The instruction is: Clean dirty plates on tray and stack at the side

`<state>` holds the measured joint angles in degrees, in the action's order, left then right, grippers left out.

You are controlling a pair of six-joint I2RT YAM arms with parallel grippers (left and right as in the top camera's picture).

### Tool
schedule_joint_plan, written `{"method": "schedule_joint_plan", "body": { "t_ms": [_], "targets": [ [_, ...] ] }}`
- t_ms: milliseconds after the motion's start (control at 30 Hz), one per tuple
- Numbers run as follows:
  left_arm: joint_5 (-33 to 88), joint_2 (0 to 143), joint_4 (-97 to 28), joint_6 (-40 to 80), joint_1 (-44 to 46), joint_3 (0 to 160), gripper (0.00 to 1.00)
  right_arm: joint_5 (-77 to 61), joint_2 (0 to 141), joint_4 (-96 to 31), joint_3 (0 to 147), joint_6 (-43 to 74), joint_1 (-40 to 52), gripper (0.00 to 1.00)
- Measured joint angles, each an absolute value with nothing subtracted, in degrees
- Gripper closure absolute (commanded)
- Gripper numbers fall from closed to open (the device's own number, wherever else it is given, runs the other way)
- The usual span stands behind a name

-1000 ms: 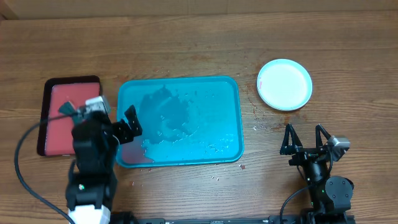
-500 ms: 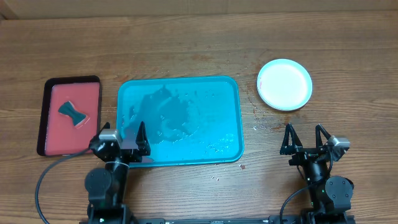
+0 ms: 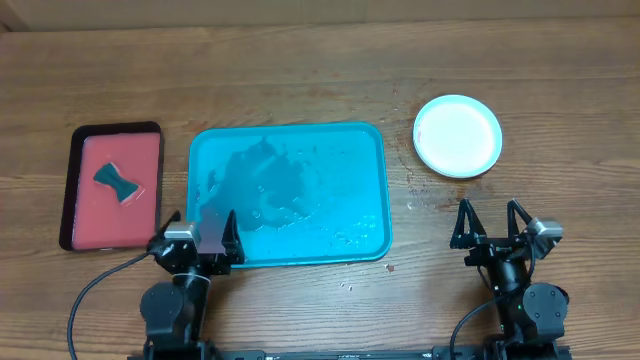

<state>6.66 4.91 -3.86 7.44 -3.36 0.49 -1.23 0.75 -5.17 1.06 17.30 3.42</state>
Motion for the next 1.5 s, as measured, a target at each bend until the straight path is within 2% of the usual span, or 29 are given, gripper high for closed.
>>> {"method": "schedule_joint_plan", "body": {
  "t_ms": [133,800,1500],
  "targets": [
    [6.4,1.0,-3.9,7.2,-3.3,0.5,0.00,-1.2,0.7,-5.1,1.1,17.3,3.4,0.00],
    [5.3,0.9,-3.9,7.0,-3.3,0.5,0.00,-1.2,0.7,-5.2,1.1,17.3,3.4,0.00],
    [5.3,0.9,-3.9,1.2,-1.8,0.5,0.00,-1.2,0.7,-5.1,1.1,17.3,3.4,0.00]
  ]
}}
